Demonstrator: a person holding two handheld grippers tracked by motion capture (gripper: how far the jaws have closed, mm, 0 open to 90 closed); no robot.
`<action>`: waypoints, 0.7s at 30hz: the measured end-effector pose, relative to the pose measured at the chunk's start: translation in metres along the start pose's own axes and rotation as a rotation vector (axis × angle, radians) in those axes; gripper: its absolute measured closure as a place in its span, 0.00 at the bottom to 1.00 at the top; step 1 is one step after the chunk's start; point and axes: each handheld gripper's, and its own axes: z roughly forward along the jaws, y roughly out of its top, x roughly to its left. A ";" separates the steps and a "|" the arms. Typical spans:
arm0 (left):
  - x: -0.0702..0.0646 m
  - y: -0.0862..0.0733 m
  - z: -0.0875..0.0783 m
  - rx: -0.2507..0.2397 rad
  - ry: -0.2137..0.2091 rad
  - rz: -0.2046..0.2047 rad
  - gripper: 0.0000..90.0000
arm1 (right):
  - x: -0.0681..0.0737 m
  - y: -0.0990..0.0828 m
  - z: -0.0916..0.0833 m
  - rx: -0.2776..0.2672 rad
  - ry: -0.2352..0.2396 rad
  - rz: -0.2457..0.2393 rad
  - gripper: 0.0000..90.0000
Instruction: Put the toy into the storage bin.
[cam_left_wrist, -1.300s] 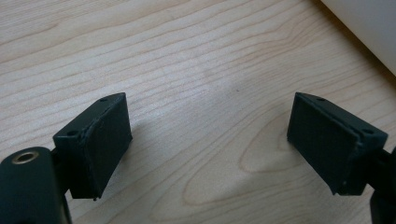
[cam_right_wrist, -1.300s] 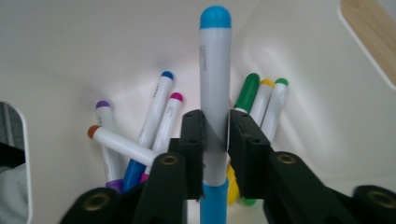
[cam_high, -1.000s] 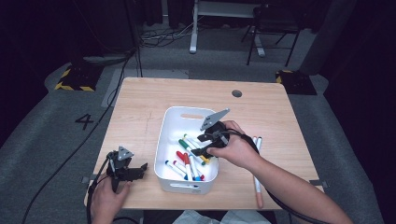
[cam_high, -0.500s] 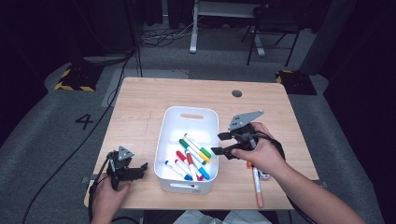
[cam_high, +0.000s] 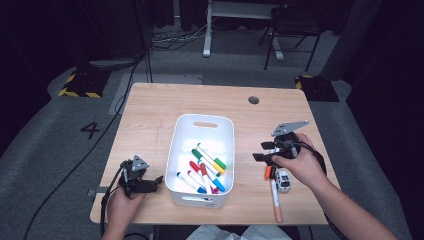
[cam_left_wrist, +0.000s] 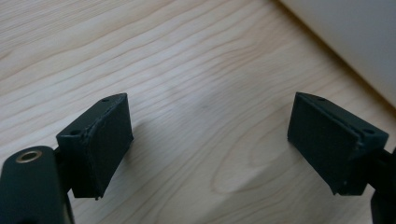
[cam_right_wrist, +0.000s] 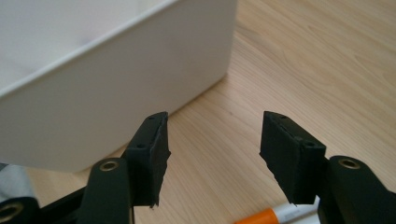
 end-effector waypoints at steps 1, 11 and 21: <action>-0.001 0.001 0.001 0.002 -0.012 0.006 0.16 | -0.004 -0.003 0.002 0.004 -0.011 0.008 0.47; -0.012 0.004 0.004 0.002 -0.037 0.051 0.16 | -0.038 -0.035 0.022 0.060 -0.088 0.084 0.55; -0.015 0.005 0.005 0.001 -0.042 0.050 0.16 | -0.057 -0.058 0.050 0.122 -0.132 0.153 0.55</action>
